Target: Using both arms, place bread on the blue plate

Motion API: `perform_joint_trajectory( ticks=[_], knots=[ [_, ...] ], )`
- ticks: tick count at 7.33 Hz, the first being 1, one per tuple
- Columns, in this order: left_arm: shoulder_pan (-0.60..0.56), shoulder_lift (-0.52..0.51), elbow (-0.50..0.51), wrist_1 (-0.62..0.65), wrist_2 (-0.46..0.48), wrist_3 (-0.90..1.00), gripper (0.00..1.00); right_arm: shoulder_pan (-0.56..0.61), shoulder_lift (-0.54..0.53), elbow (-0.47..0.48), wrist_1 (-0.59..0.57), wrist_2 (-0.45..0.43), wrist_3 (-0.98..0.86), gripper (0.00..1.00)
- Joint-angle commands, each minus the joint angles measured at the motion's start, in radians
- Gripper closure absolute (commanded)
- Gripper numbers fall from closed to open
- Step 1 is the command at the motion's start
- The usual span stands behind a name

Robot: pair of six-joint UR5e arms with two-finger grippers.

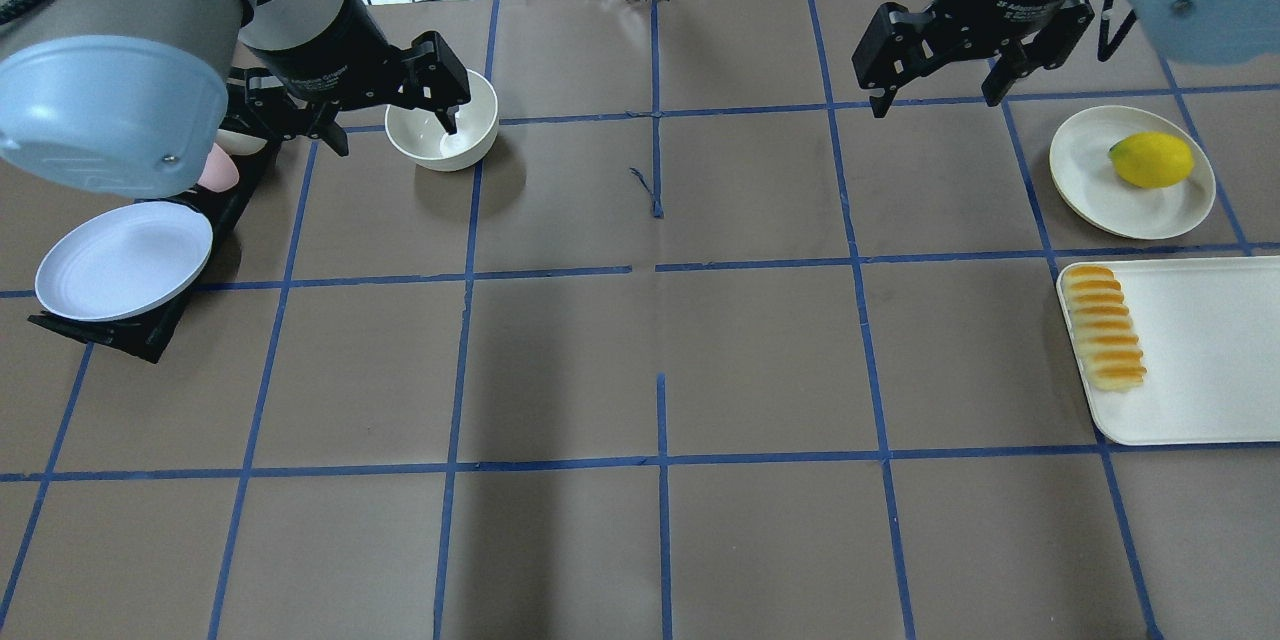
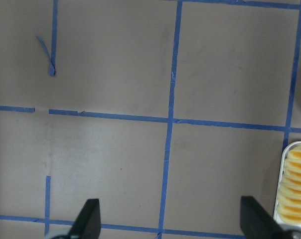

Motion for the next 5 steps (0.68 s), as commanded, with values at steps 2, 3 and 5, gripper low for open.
perform_joint_trajectory(
  ticks=[2,3,5],
  knots=[
    [0.004,0.000,0.002,0.001,0.000,0.000,0.00,0.000,0.000,0.000,0.000,0.000,0.000,0.00],
    [0.004,0.002,0.008,0.001,-0.001,0.000,0.00,0.000,0.000,0.000,0.000,0.000,0.000,0.00],
    [0.000,-0.007,0.015,-0.016,-0.001,0.000,0.00,0.000,0.000,0.000,0.000,0.000,0.000,0.00]
  ],
)
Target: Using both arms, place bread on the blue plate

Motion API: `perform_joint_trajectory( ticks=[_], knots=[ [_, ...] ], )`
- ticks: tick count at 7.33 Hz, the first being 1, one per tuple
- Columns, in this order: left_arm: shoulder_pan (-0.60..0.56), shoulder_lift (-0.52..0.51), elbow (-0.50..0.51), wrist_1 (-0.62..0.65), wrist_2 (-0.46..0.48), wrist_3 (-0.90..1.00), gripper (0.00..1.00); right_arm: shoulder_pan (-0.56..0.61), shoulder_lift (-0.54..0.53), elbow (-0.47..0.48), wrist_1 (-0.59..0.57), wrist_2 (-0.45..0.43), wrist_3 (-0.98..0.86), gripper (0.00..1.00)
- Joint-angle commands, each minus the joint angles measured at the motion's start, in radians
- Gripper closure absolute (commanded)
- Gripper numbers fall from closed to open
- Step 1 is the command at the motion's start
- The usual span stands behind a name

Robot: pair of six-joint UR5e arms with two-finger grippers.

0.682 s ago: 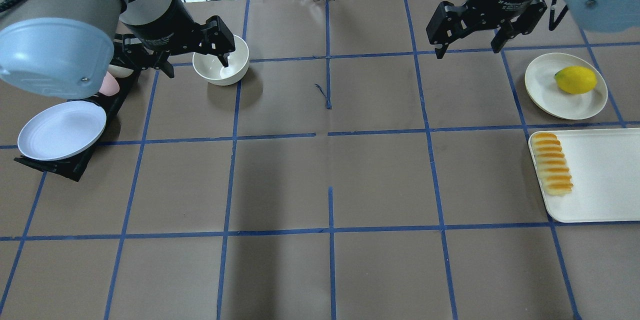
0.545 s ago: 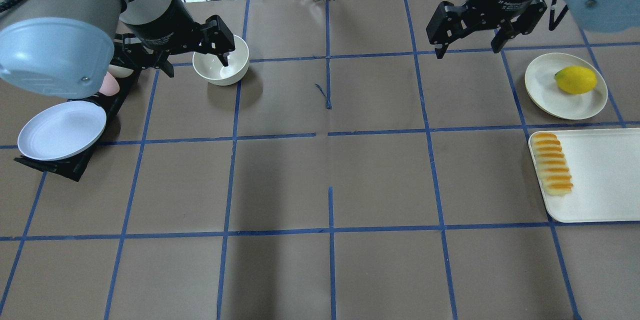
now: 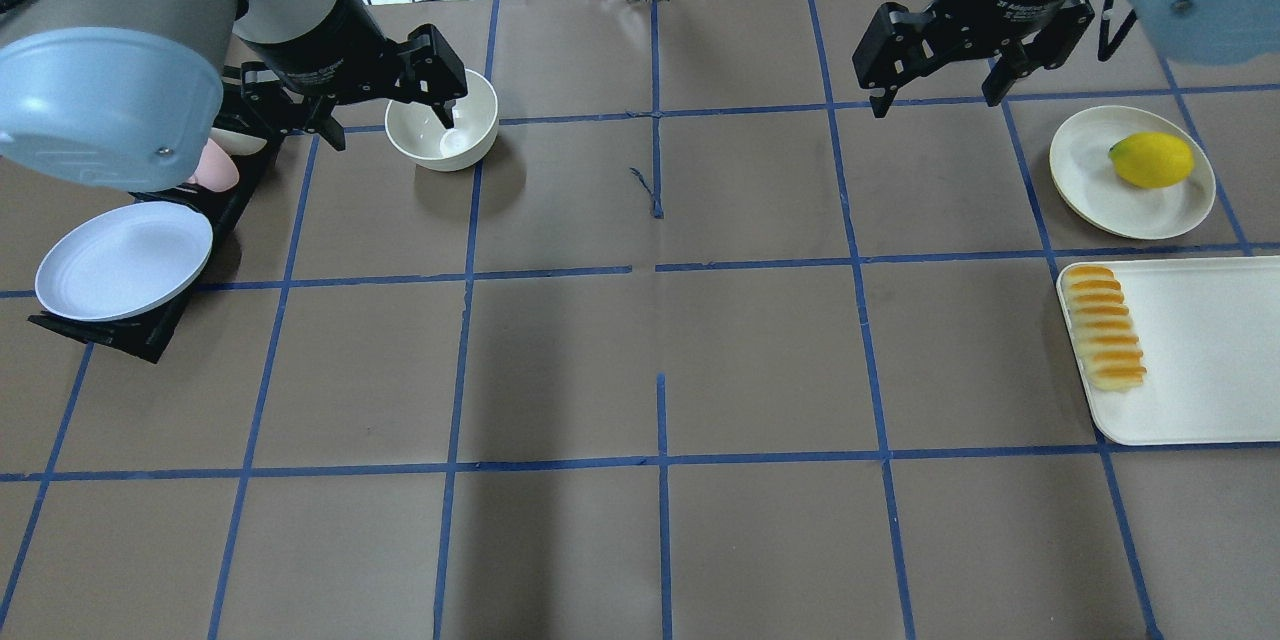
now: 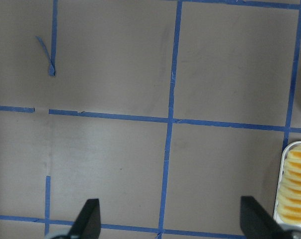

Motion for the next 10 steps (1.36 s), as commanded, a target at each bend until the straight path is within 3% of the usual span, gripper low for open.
perform_joint_trajectory(
  ticks=[1,10],
  knots=[
    [-0.008,-0.007,0.004,-0.040,-0.010,0.000,0.00,0.001,0.000,0.000,0.000,0.000,0.000,0.00],
    [-0.021,0.005,0.006,-0.038,-0.001,0.002,0.00,0.001,0.000,0.006,0.000,0.000,0.000,0.00]
  ],
)
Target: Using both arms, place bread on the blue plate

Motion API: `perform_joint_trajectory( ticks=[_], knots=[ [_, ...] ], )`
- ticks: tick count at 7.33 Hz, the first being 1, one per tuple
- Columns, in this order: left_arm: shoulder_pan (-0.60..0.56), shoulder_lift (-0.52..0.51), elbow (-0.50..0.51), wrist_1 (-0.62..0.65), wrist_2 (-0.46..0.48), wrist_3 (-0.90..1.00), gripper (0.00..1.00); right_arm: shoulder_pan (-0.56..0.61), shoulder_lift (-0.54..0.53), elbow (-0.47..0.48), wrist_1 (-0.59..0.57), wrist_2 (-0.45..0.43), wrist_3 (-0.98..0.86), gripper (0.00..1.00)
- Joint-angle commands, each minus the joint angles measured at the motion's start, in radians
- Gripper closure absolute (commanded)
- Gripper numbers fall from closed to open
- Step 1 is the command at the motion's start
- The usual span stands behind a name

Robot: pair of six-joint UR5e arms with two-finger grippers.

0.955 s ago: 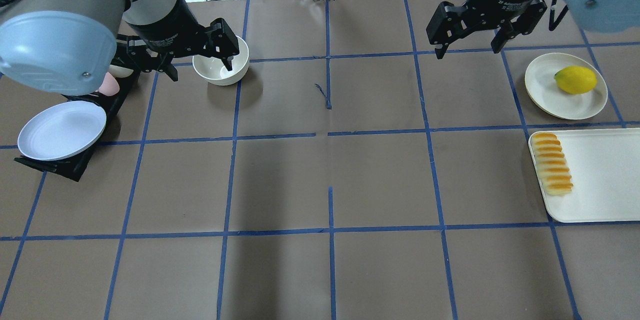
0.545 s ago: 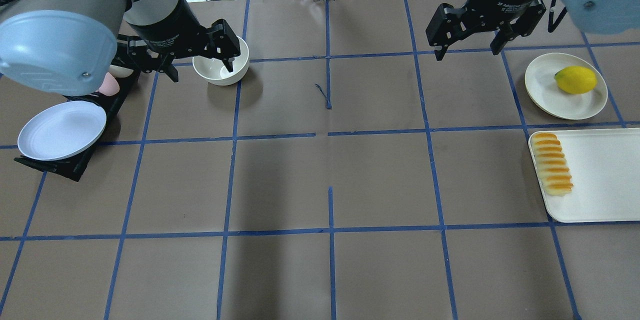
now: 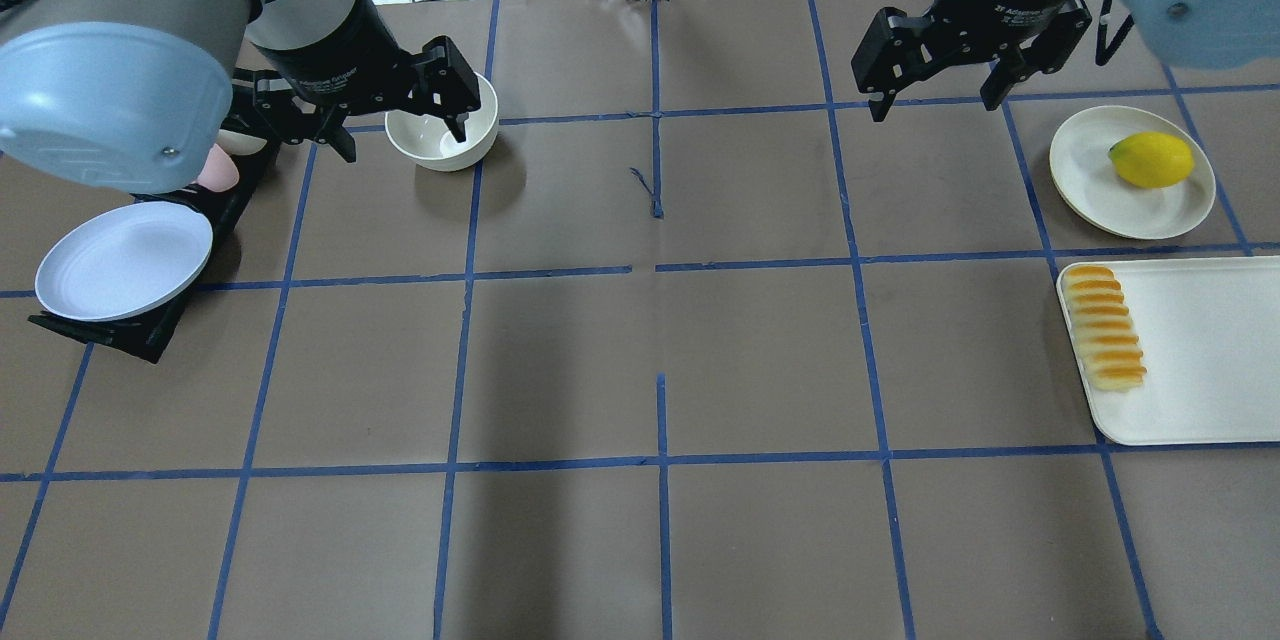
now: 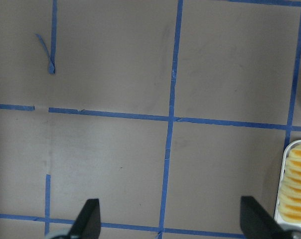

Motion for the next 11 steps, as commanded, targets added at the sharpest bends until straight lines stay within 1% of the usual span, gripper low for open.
perform_joint_trajectory(
  ticks=[1,9,11],
  knots=[
    [0.000,0.011,-0.017,0.003,-0.007,0.001,0.00,0.000,0.000,0.000,0.000,-0.001,0.000,0.00],
    [0.000,0.017,-0.020,0.006,0.003,-0.016,0.00,0.000,-0.002,0.000,0.000,-0.001,0.000,0.00],
    [0.000,0.032,-0.020,0.003,0.002,-0.040,0.00,0.000,0.000,0.000,0.000,-0.001,0.000,0.00]
  ],
)
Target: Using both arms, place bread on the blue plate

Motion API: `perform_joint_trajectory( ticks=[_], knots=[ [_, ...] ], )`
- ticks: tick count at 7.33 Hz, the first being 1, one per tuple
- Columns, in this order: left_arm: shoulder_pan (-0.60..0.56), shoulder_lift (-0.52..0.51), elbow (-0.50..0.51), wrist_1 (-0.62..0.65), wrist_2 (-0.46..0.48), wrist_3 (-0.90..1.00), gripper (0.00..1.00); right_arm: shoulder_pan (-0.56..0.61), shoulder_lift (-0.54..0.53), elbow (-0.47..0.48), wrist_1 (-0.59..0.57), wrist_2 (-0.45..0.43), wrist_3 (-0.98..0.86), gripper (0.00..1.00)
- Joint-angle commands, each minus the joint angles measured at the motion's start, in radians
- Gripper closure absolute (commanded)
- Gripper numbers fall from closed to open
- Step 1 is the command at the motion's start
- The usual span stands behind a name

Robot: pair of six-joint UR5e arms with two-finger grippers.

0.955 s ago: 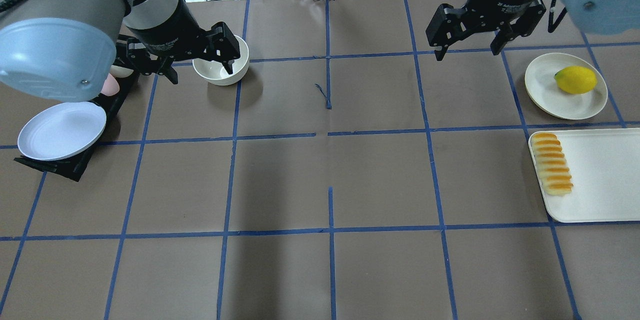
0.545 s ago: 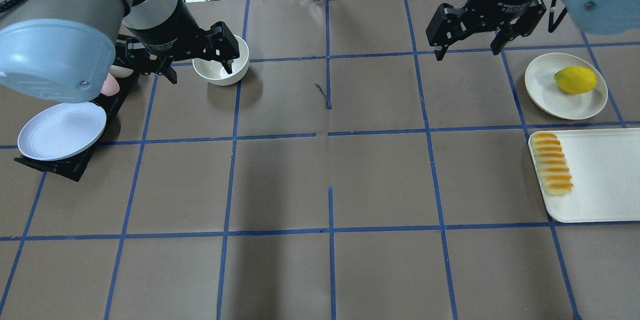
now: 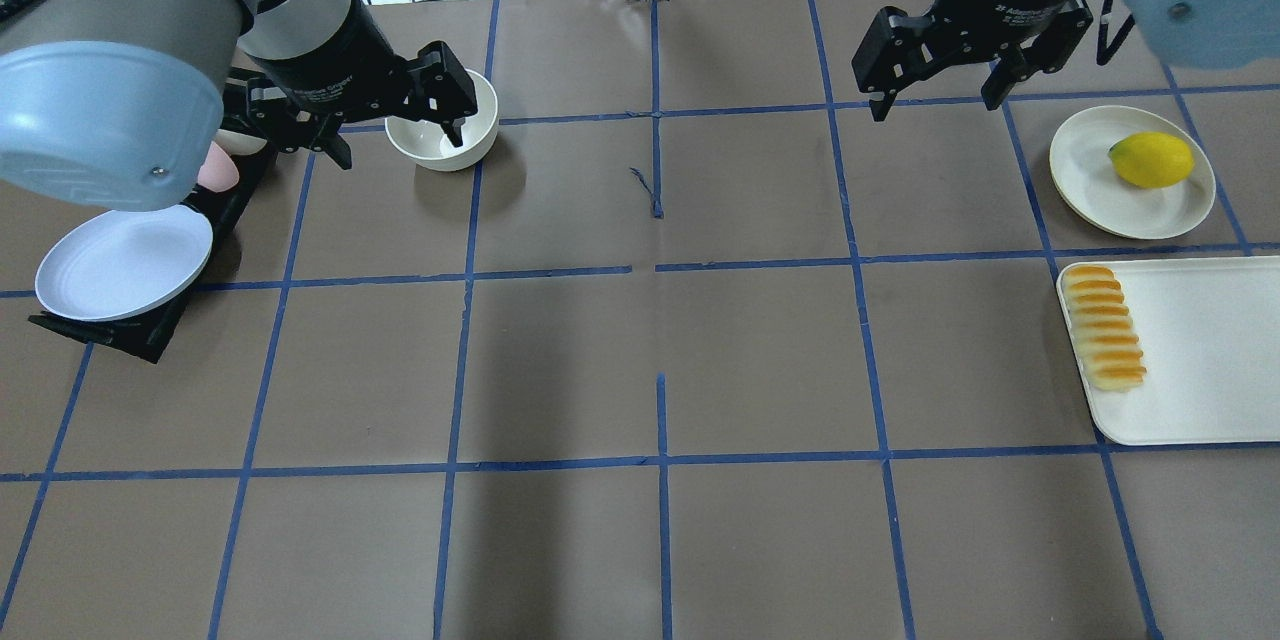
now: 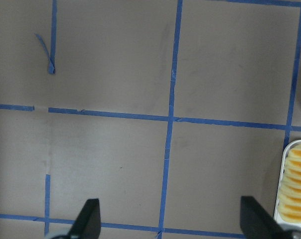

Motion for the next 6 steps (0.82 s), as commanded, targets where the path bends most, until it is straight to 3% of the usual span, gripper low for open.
perform_joint_trajectory(
  ticks=[1,6],
  knots=[
    [0.000,0.003,-0.002,0.000,0.002,-0.012,0.00,0.000,0.000,0.000,0.000,0.000,0.000,0.00],
    [0.037,0.006,0.000,0.005,0.001,-0.015,0.00,0.000,0.001,0.000,0.000,-0.002,-0.002,0.00]
  ],
)
